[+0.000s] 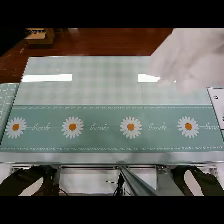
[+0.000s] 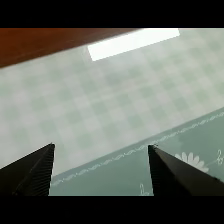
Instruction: Fold the shirts.
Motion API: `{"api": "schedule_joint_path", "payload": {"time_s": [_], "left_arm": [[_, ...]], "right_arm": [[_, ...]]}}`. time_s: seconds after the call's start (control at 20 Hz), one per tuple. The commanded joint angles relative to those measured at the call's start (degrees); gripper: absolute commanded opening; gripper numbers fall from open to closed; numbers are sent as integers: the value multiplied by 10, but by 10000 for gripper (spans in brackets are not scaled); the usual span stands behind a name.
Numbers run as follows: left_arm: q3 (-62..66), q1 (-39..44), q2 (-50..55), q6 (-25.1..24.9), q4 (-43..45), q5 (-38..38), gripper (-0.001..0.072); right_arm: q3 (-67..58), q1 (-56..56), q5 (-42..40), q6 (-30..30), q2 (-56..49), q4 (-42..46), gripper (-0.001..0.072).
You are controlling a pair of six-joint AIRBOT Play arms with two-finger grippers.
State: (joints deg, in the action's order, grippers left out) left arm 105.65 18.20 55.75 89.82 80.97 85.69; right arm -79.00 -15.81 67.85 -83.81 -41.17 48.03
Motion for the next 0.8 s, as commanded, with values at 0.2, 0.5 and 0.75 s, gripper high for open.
{"api": "schedule_joint_path", "payload": {"time_s": [0.2,0.5,0.75], "left_arm": [[-184,0,-10,14,0,19,716],[-425,0,-10,35,-15,-58,714],[-542,0,-10,33,-111,-122,715]], "right_arm": [[215,229,-47,1,8,-34,28],[341,523,-312,-118,-137,129,29],[341,542,-314,-130,-278,121,30]]}}
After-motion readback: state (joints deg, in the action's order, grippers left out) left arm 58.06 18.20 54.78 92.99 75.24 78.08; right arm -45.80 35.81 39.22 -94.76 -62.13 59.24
